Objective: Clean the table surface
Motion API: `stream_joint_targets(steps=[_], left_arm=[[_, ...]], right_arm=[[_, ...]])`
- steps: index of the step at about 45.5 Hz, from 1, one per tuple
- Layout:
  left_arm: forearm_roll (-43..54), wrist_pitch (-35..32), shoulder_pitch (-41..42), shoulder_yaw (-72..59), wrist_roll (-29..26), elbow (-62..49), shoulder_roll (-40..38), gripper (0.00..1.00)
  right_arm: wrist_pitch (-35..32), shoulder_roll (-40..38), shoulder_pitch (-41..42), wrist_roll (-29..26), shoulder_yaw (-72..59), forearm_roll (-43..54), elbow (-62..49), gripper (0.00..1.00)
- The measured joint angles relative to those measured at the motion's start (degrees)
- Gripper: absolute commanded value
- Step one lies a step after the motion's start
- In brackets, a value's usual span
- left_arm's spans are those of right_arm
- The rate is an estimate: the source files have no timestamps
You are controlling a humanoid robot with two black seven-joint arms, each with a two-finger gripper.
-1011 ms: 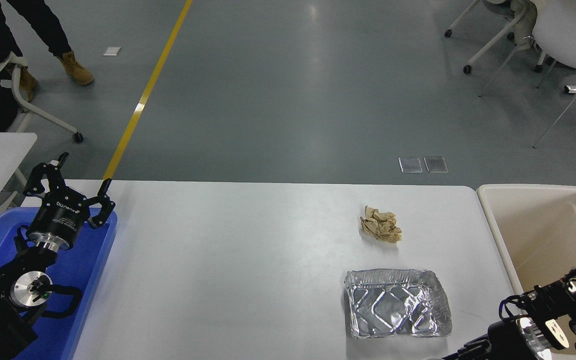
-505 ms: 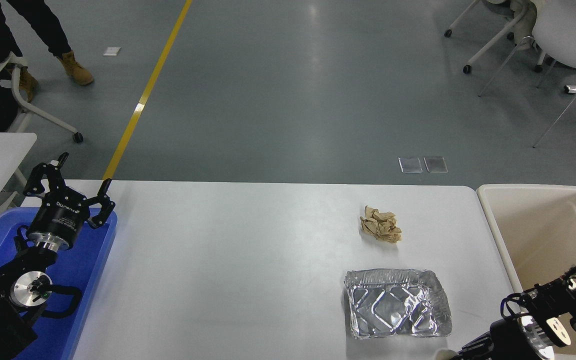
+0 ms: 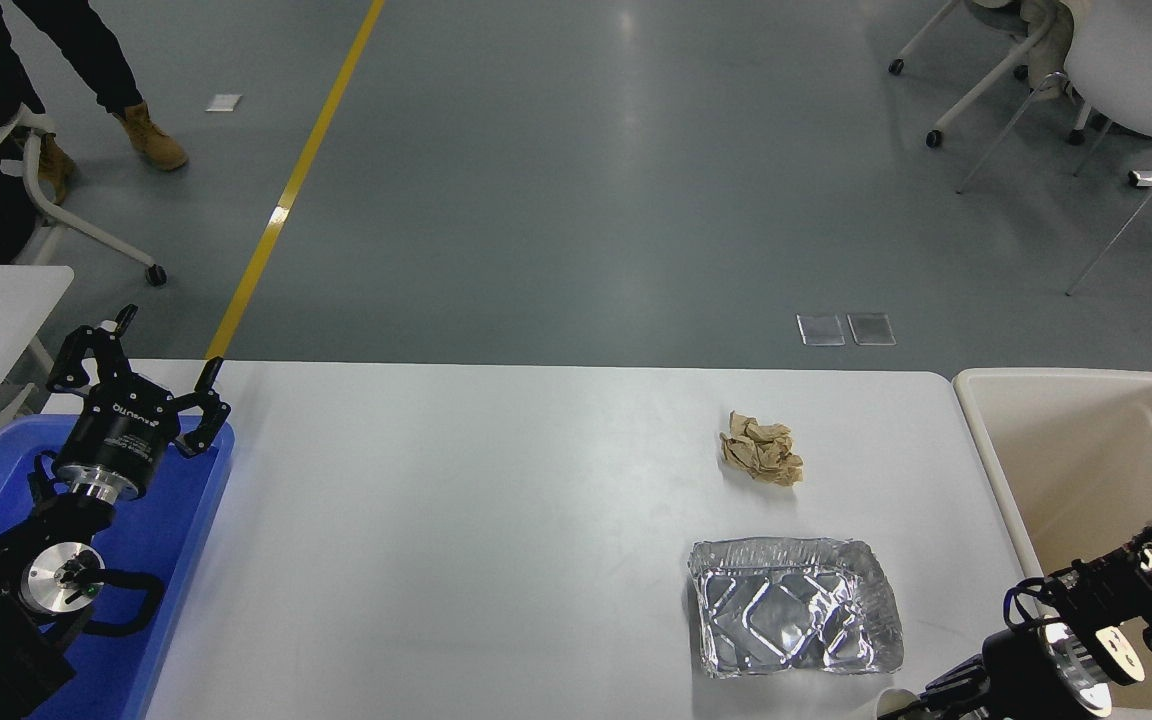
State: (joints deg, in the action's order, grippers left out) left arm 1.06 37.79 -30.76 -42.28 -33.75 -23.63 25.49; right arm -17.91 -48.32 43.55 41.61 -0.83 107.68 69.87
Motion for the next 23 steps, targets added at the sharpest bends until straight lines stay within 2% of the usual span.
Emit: stream_joint_targets(steps=[23], left_arm=[[0.0, 0.0, 0.0, 0.0, 0.0, 0.0, 0.0, 1.00]], right_arm=[[-0.1, -4.9, 7.1, 2.6, -1.1, -1.0, 0.9, 0.00]])
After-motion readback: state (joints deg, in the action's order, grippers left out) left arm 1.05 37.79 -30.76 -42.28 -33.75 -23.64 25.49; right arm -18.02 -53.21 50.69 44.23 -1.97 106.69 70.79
